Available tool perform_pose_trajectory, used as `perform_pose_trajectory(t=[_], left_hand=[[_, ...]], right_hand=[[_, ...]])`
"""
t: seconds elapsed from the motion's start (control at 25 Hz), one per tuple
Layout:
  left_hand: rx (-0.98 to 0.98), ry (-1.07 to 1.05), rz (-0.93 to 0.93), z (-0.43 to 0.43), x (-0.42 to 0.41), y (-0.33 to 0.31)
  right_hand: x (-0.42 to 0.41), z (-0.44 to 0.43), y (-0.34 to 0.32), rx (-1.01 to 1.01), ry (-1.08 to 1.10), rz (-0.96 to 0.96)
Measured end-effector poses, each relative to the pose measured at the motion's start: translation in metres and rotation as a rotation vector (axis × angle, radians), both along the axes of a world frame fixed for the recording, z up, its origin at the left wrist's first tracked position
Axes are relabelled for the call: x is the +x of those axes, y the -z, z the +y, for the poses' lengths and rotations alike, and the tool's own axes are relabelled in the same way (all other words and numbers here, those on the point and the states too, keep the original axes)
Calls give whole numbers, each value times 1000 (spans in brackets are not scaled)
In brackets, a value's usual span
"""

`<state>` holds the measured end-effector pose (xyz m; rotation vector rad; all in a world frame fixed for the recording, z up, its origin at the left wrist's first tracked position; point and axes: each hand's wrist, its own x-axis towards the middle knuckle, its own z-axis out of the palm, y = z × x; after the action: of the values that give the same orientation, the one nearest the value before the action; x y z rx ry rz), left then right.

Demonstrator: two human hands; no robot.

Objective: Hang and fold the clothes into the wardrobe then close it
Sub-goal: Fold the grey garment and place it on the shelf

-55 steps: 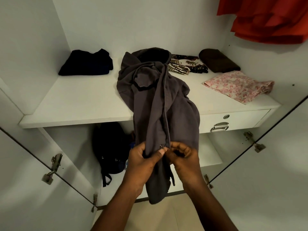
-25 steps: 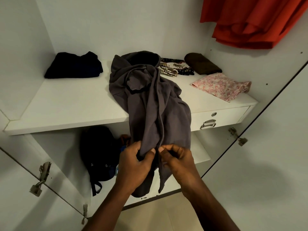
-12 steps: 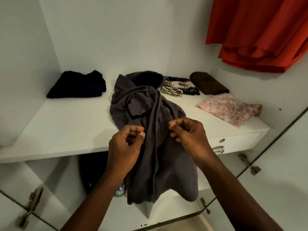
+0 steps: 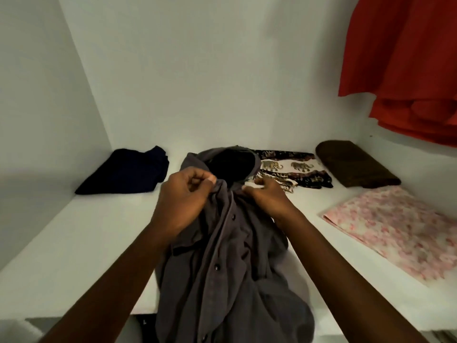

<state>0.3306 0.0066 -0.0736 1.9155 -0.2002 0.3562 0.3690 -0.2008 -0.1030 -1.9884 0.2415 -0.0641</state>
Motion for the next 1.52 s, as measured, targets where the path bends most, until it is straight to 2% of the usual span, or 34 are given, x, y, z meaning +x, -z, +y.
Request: perform_pose_trajectory(t=[0.12, 0.24, 0.32, 0.4, 0.52, 0.64, 0.68, 0.72, 0.84, 0.88, 0.96, 1.04, 1.2, 1.32, 1.44, 1.52], left_hand=[[212, 4, 21, -37, 33, -17], [612, 27, 157, -75, 72, -26], [912, 24, 291, -97, 94, -23], [1170, -35, 338, -117, 105, -10], [1291, -133, 299, -128, 108, 13], [1185, -131, 241, -110, 107, 23], [1095, -129, 234, -99, 105, 23], [923, -148, 249, -87, 102, 19], [149, -197, 317, -47, 80, -7], [-47, -190, 333, -32, 68, -18], [-350, -111, 374, -7, 42, -38], [-583, 26, 376, 11, 15, -61], [-653, 246, 250, 20, -20, -100], [-649, 364, 75, 29, -37, -120], [-606, 232, -48, 39, -45, -125], [-605, 174, -77, 47, -50, -125]], right_hand=[[32, -9, 20, 69, -21, 67], [49, -20, 37, 190, 3, 28], [48, -22, 39, 155, 24, -74], [42, -22, 41, 103, 52, -145], [41, -22, 42, 193, 109, -178], [43, -25, 44, 298, 120, -182], [42, -25, 43, 302, 96, -177], [42, -25, 44, 284, 61, -178], [38, -23, 47, 146, -51, -193], [35, -20, 46, 89, -86, -188], [30, -12, 43, -21, -159, -154], [26, 2, 37, -18, -275, -92], [12, 44, 23, 316, -535, 17], [-3, 80, 18, 531, -567, 156], [-27, 100, 8, 705, -685, 339], [-49, 102, -6, 750, -750, 302]])
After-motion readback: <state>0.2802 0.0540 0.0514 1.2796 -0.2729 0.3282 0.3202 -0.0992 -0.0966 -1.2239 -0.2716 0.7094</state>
